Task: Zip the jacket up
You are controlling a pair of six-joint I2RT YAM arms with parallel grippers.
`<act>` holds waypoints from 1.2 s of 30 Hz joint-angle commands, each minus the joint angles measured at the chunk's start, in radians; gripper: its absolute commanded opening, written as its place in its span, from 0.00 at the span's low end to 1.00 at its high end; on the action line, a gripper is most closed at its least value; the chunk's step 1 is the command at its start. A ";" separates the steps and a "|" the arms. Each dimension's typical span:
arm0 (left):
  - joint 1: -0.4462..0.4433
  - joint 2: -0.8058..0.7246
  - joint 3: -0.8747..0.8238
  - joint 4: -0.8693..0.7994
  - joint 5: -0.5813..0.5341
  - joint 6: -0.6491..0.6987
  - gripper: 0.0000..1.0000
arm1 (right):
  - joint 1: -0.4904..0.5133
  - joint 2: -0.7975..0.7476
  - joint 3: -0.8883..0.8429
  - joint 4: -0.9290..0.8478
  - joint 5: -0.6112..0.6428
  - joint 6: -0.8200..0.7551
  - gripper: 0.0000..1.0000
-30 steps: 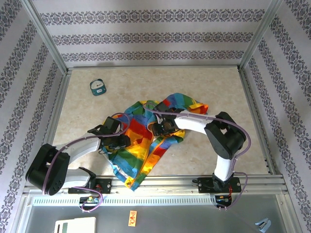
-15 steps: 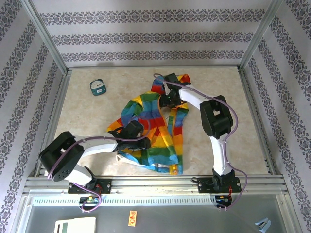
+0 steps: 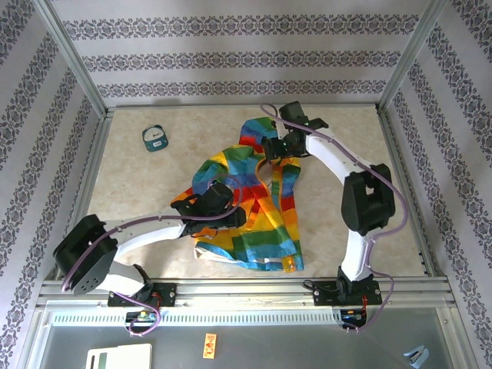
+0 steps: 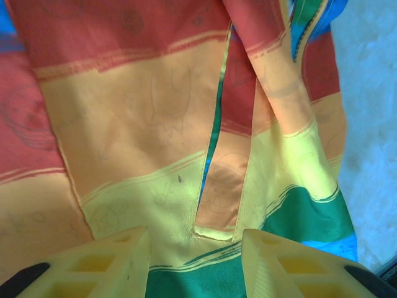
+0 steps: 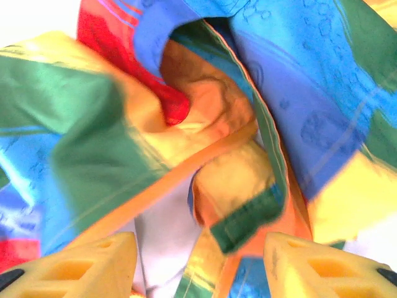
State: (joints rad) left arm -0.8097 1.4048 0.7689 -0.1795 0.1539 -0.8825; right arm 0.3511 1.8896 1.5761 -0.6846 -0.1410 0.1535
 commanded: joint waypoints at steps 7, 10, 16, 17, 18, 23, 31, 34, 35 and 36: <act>-0.054 0.014 0.110 -0.195 -0.125 0.074 0.41 | -0.001 -0.251 -0.291 -0.014 -0.011 0.065 0.55; -0.100 0.072 0.161 -0.196 -0.128 0.084 0.41 | -0.006 -0.323 -0.391 0.008 -0.024 0.095 0.52; -0.159 0.199 0.230 -0.108 -0.057 0.083 0.44 | 0.003 -0.394 -0.567 0.094 -0.082 0.173 0.46; -0.168 0.225 0.249 -0.106 -0.040 0.082 0.44 | 0.009 -0.390 -0.586 0.103 -0.087 0.181 0.46; -0.178 0.247 0.269 -0.110 -0.032 0.083 0.45 | 0.014 -0.388 -0.600 0.109 -0.093 0.186 0.45; -0.230 0.330 0.363 -0.154 -0.030 0.104 0.46 | 0.061 -0.357 -0.657 0.159 -0.102 0.211 0.40; -0.241 0.400 0.423 -0.145 -0.012 0.143 0.49 | 0.058 -0.266 -0.712 0.275 -0.164 0.245 0.18; -0.242 0.446 0.457 -0.131 0.019 0.154 0.50 | 0.044 -0.234 -0.715 0.290 -0.173 0.242 0.15; -0.243 0.464 0.468 -0.129 0.022 0.157 0.50 | 0.038 -0.227 -0.720 0.297 -0.176 0.241 0.14; -0.243 0.482 0.478 -0.129 0.022 0.160 0.50 | 0.031 -0.222 -0.723 0.304 -0.179 0.242 0.13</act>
State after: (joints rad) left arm -1.0412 1.8481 1.2137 -0.3210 0.1535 -0.7582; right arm 0.4019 1.6489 0.8669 -0.4225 -0.2935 0.3901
